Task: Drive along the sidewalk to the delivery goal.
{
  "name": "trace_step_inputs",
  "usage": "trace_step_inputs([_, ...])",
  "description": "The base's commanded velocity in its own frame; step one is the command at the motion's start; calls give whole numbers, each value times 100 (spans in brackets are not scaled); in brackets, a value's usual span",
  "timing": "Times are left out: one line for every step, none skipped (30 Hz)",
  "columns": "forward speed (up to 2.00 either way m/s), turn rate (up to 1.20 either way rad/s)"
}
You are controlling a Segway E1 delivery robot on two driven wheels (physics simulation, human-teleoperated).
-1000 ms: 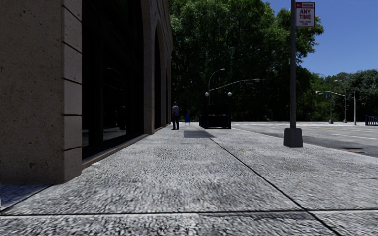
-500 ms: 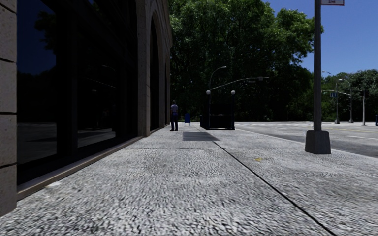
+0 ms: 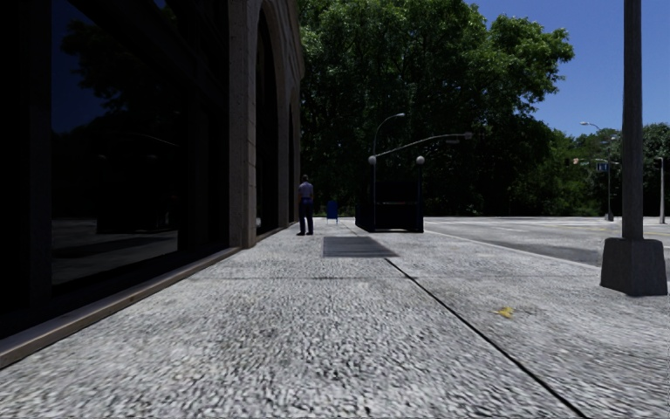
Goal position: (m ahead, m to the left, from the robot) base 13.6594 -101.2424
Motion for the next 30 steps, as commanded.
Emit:
trace_step_inputs([200, 0])
trace_step_inputs([200, 0])
trace_step_inputs([200, 0])
trace_step_inputs([200, 0])
trace_step_inputs([200, 0])
trace_step_inputs([200, 0])
trace_step_inputs([200, 0])
trace_step_inputs([200, 0])
trace_step_inputs([200, 0])
trace_step_inputs([200, 0])
trace_step_inputs([200, 0])
trace_step_inputs([200, 0])
trace_step_inputs([200, 0])
trace_step_inputs([200, 0])
trace_step_inputs([200, 0])
trace_step_inputs([200, 0])
trace_step_inputs([200, 0])
trace_step_inputs([200, 0])
trace_step_inputs([200, 0])
trace_step_inputs([200, 0])
trace_step_inputs([200, 0])
trace_step_inputs([200, 0])
trace_step_inputs([200, 0])
trace_step_inputs([200, 0])
trace_step_inputs([200, 0])
trace_step_inputs([200, 0])
trace_step_inputs([200, 0])
trace_step_inputs([200, 0])
trace_step_inputs([200, 0])
trace_step_inputs([200, 0])
